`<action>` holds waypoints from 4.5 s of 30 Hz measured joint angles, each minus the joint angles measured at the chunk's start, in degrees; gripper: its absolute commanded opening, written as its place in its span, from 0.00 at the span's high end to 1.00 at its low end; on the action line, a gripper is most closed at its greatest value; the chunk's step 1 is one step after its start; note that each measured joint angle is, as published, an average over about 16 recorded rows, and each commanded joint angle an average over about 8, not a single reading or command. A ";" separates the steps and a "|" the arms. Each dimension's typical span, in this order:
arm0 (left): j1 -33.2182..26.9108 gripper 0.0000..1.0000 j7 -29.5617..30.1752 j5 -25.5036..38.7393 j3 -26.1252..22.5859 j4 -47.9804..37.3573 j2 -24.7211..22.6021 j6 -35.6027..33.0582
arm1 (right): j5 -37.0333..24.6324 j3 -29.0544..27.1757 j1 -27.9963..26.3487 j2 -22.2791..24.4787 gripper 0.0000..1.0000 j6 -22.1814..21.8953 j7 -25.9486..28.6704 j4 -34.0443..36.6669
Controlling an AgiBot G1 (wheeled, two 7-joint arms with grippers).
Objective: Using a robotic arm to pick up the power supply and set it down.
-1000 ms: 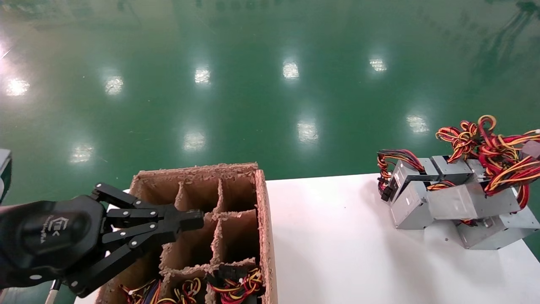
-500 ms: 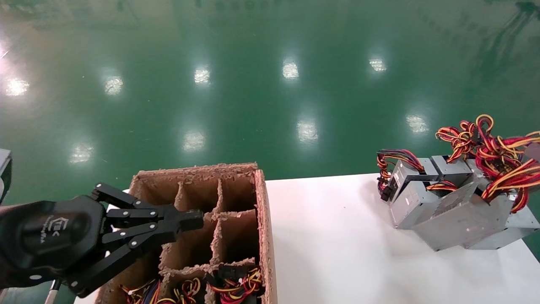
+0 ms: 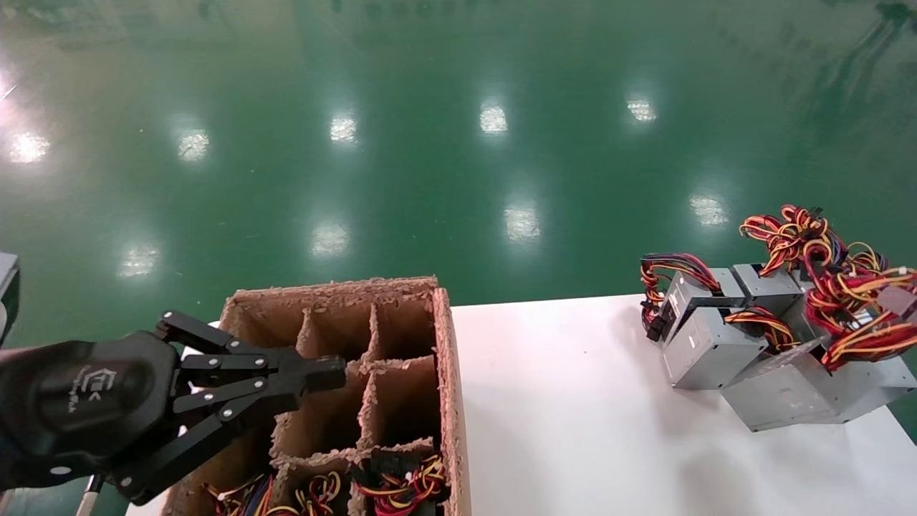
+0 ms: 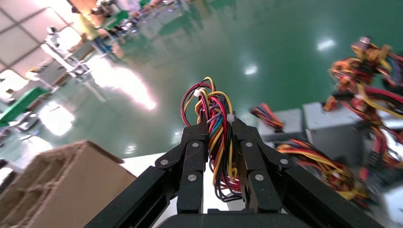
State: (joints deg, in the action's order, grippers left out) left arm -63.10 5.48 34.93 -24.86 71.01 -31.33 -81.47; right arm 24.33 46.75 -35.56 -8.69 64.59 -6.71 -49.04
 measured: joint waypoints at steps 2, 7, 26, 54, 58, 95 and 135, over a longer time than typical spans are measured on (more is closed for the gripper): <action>0.00 1.00 0.00 0.00 0.00 0.00 0.00 0.00 | 0.85 0.14 0.62 0.03 1.00 -1.21 -0.42 -0.43; 0.00 1.00 0.00 0.00 0.00 0.00 0.00 0.00 | 2.13 0.39 1.48 -0.06 1.00 -4.48 -1.24 -1.29; 0.00 1.00 0.00 0.00 0.00 0.00 0.00 0.00 | -4.92 0.83 -4.76 -3.64 1.00 -20.58 -1.86 -4.73; 0.00 1.00 0.00 0.00 0.00 0.00 0.00 0.00 | -19.57 5.60 -18.56 -12.23 1.00 -24.24 5.83 0.35; 0.00 1.00 0.00 0.00 0.00 0.00 0.00 0.00 | -20.47 5.97 -19.59 -12.80 1.00 -23.34 6.46 1.48; 0.00 1.00 0.00 0.00 0.00 0.00 0.00 0.00 | -28.33 8.24 -25.14 -11.52 0.00 -21.38 5.79 1.18; 0.00 0.00 0.00 0.00 -0.01 0.00 0.00 0.00 | -41.23 -8.96 -26.53 -15.42 0.00 -3.41 5.19 -13.05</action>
State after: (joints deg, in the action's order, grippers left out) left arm -63.10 5.48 34.93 -24.86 71.01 -31.33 -81.47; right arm -16.90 37.79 -62.09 -24.10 61.18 -1.52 -62.09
